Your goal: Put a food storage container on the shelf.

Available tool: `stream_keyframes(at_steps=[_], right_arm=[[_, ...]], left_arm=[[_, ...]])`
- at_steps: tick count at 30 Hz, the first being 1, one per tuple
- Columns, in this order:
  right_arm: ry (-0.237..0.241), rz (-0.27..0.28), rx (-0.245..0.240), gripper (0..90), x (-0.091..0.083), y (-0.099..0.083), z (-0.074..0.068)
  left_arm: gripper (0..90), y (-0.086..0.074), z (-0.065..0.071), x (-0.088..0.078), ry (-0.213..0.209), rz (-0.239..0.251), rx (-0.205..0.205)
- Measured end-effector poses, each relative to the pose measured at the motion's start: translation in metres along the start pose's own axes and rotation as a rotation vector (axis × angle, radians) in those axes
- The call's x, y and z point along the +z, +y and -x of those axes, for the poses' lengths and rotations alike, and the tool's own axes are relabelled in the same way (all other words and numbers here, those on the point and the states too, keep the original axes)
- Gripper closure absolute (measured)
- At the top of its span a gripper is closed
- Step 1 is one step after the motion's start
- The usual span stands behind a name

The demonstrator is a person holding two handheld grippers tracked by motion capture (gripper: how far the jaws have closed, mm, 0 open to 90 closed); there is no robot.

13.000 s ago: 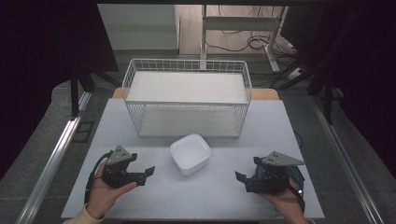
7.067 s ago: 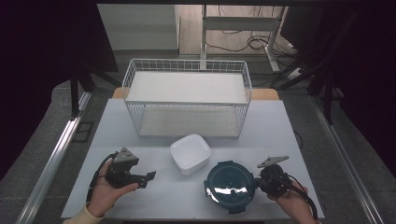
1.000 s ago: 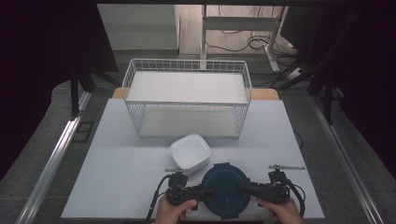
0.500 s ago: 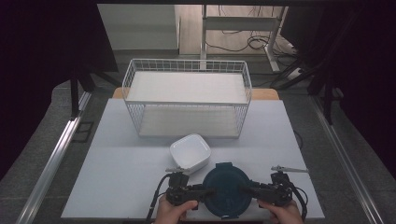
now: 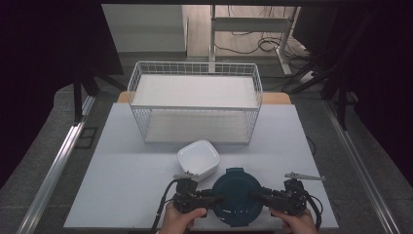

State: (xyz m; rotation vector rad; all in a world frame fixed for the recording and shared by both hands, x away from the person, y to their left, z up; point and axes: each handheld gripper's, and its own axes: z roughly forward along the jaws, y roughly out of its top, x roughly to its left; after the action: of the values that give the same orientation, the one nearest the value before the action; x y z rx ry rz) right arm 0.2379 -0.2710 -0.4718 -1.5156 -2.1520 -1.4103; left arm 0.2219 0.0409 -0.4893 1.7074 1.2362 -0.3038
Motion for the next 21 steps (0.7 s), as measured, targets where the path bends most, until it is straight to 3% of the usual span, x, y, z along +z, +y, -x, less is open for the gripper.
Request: stream_keyframes(at_steps=[13,21], right_arm=[[-0.023,0.026,-0.050,37.8,-0.004,0.023,-0.011],[-0.020,0.052,-0.080,37.8,-0.003,0.051,-0.024]], left_arm=[[38.9,0.024,0.001,-0.006,-0.012,-0.001,0.022],[39.0,0.053,0.005,-0.023,-0.006,0.021,0.053]])
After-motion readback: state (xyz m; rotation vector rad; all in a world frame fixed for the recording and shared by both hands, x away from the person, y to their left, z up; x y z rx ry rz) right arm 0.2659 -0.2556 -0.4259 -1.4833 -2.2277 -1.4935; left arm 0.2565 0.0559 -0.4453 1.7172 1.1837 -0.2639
